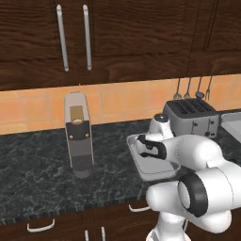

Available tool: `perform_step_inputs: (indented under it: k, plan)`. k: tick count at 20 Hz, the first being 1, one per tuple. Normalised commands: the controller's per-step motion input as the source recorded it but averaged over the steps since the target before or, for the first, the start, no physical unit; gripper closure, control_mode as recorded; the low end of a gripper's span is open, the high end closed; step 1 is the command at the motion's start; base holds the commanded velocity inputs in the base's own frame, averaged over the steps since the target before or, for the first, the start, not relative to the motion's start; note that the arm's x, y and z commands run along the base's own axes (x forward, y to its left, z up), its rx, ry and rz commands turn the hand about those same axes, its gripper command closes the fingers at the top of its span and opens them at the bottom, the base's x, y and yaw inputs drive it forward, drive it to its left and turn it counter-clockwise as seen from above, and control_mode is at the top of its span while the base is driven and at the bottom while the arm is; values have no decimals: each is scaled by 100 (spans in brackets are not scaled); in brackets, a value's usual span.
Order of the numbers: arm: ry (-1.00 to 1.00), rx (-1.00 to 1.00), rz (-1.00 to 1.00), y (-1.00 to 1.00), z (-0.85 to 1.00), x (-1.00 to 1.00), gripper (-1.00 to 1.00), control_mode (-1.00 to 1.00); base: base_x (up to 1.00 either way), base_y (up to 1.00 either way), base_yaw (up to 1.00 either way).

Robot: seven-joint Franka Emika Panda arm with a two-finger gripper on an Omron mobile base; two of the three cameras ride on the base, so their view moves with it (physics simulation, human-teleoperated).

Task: Place one mushroom and one chicken drumstick in each tupperware on the nearby counter, to pack two identical lunches.

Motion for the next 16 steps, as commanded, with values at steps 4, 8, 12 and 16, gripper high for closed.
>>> perform_step_inputs:
  k: [4, 8, 12, 16]
  plan:
    - [0, 0, 0, 0, 7, -11, -100, -100, 0, 0, 0]
    - [0, 0, -1, -5, 25, -42, -100, -100, 0, 0, 0]
    - [2, 0, 0, 0, 39, -79, -100, -100, 0, 0, 0]
    - [-2, -3, 1, -1, 56, -100, -100, -100, 0, 0, 0]
